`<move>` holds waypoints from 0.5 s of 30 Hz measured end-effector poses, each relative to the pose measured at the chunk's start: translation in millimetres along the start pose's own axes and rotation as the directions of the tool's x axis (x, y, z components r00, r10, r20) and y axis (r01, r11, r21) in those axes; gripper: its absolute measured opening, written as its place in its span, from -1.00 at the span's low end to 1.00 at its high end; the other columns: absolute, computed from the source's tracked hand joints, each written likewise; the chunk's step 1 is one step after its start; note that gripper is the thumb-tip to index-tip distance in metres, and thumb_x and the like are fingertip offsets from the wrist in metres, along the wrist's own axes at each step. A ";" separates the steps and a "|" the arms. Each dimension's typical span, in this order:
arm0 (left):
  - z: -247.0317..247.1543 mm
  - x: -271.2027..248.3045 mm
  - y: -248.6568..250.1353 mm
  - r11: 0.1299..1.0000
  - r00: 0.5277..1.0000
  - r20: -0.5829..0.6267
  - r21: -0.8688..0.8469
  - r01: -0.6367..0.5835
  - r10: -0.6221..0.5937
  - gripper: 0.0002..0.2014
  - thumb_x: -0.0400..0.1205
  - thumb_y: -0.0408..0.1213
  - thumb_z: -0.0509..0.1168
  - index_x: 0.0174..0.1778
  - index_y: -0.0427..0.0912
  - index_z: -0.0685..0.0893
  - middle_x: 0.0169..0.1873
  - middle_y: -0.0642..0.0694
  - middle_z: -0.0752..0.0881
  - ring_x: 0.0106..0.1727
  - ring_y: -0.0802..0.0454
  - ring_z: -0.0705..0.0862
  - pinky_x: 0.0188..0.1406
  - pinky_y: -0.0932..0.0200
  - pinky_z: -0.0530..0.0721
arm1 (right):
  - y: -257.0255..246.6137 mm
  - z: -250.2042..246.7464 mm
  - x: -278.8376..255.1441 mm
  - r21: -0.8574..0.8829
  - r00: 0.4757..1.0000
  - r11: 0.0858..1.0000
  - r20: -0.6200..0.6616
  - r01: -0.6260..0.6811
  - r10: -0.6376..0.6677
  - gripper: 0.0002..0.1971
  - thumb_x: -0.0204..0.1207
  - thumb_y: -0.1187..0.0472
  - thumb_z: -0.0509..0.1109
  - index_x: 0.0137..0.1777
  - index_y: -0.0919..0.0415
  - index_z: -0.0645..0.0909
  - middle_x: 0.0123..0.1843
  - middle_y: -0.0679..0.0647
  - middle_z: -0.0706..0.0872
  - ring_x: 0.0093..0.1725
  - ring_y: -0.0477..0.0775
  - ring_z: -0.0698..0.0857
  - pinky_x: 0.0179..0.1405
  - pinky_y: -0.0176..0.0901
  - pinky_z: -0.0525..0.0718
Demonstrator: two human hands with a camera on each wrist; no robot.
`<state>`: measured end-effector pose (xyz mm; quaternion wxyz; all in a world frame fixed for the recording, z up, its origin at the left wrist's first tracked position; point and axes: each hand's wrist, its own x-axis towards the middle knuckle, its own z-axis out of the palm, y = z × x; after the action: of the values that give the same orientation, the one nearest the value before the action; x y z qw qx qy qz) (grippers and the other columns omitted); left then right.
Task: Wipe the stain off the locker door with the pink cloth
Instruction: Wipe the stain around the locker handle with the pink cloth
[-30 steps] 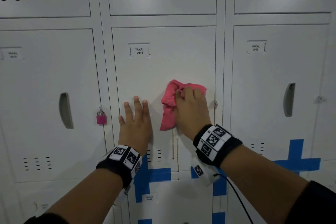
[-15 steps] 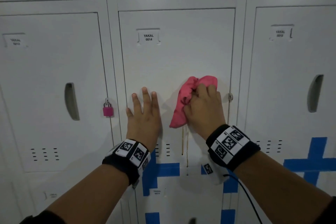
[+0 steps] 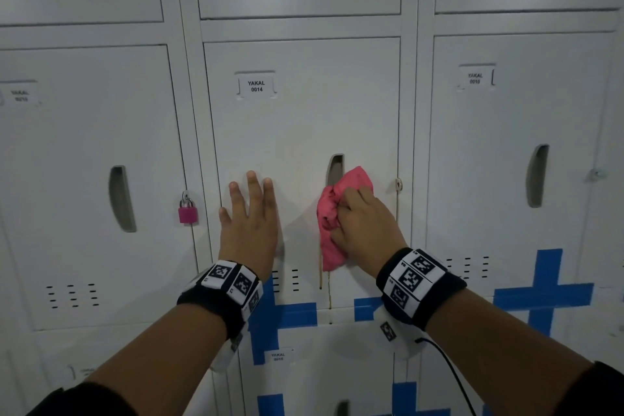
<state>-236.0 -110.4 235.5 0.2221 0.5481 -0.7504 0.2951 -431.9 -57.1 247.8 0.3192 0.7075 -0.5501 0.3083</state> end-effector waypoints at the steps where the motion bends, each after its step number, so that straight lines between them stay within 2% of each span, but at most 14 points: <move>1: -2.0 -0.8 0.1 1.000 1.000 0.002 0.004 -0.002 0.002 0.25 0.42 -0.14 0.55 0.60 -0.37 -0.39 0.62 -0.48 -0.24 0.60 -0.58 0.01 0.44 -0.40 0.43 | 0.9 -2.3 -1.0 0.012 1.000 1.000 0.021 0.008 -0.008 -0.84 0.36 0.18 0.45 -0.26 0.30 0.72 -0.07 0.13 0.63 -0.01 0.16 0.54 -0.11 0.05 0.65; 4: -9.9 -4.4 0.5 1.000 1.000 -0.019 0.007 -0.020 0.020 0.09 0.48 -0.08 0.47 0.63 -0.35 -0.21 0.63 -0.42 -0.06 0.56 -0.46 0.16 0.46 -0.34 0.41 | 4.4 -10.7 -7.7 0.088 1.000 0.996 0.023 -0.013 0.011 -0.82 0.44 0.17 0.38 -0.17 0.30 0.69 -0.04 0.06 0.55 0.01 0.05 0.49 -0.12 -0.01 0.67; 6: -16.7 -4.7 0.4 0.999 0.995 -0.086 -0.005 -0.048 0.048 -0.07 0.50 -0.17 0.41 0.62 -0.33 -0.05 0.62 -0.38 0.05 0.56 -0.40 0.20 0.48 -0.32 0.37 | 7.5 -19.5 -10.6 0.193 0.994 0.980 -0.085 -0.048 0.065 -0.83 0.49 0.20 0.38 -0.08 0.33 0.66 -0.02 0.05 0.51 -0.01 -0.02 0.45 -0.12 -0.10 0.66; 8: -22.7 -1.6 -1.0 0.999 0.993 -0.106 -0.001 -0.054 0.053 -0.09 0.52 -0.30 0.34 0.65 -0.34 -0.13 0.65 -0.40 -0.10 0.64 -0.44 0.00 0.57 -0.36 0.21 | 6.8 -28.8 -2.9 0.280 0.956 0.960 -0.279 -0.009 0.091 -0.79 0.51 0.23 0.36 0.02 0.38 0.66 0.06 0.15 0.57 0.06 0.05 0.49 0.04 -0.13 0.60; 10: -25.0 3.0 -2.7 0.999 0.998 -0.057 -0.001 -0.033 0.033 -0.03 0.53 -0.39 0.30 0.63 -0.36 -0.32 0.62 -0.39 -0.36 0.65 -0.44 -0.25 0.62 -0.35 0.09 | 3.5 -35.5 16.6 0.279 0.922 0.960 -0.376 0.019 0.090 -0.71 0.53 0.31 0.34 0.21 0.42 0.62 0.22 0.26 0.59 0.21 0.19 0.51 0.28 -0.16 0.47; 12: -24.8 6.5 -5.0 0.999 0.999 -0.025 -0.024 -0.022 0.022 0.01 0.54 -0.45 0.31 0.59 -0.37 -0.41 0.59 -0.35 -0.47 0.64 -0.40 -0.32 0.61 -0.26 0.22 | -2.1 -39.1 39.7 0.243 0.939 0.970 -0.340 0.027 0.059 -0.60 0.53 0.37 0.29 0.37 0.42 0.54 0.37 0.33 0.57 0.37 0.30 0.49 0.44 -0.06 0.40; 14: -18.7 8.8 -8.3 0.998 0.999 -0.021 -0.057 -0.039 0.038 0.05 0.54 -0.51 0.30 0.54 -0.34 -0.52 0.58 -0.29 -0.53 0.63 -0.34 -0.38 0.50 -0.07 0.47 | -7.6 -34.0 54.5 0.152 0.976 0.986 -0.218 0.065 -0.031 -0.49 0.54 0.22 0.11 0.45 0.43 0.47 0.48 0.36 0.51 0.49 0.40 0.41 0.54 0.18 0.32; 15: -15.4 9.9 -10.9 0.996 0.998 -0.029 -0.073 -0.053 0.051 0.08 0.54 -0.53 0.30 0.50 -0.31 -0.60 0.57 -0.25 -0.55 0.62 -0.32 -0.41 0.40 0.04 0.58 | -8.9 -28.4 57.7 0.084 0.985 0.992 -0.156 0.094 -0.080 -0.42 0.52 0.13 0.03 0.48 0.43 0.45 0.52 0.36 0.46 0.54 0.42 0.35 0.57 0.22 0.22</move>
<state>-228.4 -109.2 255.3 0.2444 0.5159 -0.7717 0.2804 -413.9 -66.5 309.5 0.3408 0.7192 -0.4780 0.3717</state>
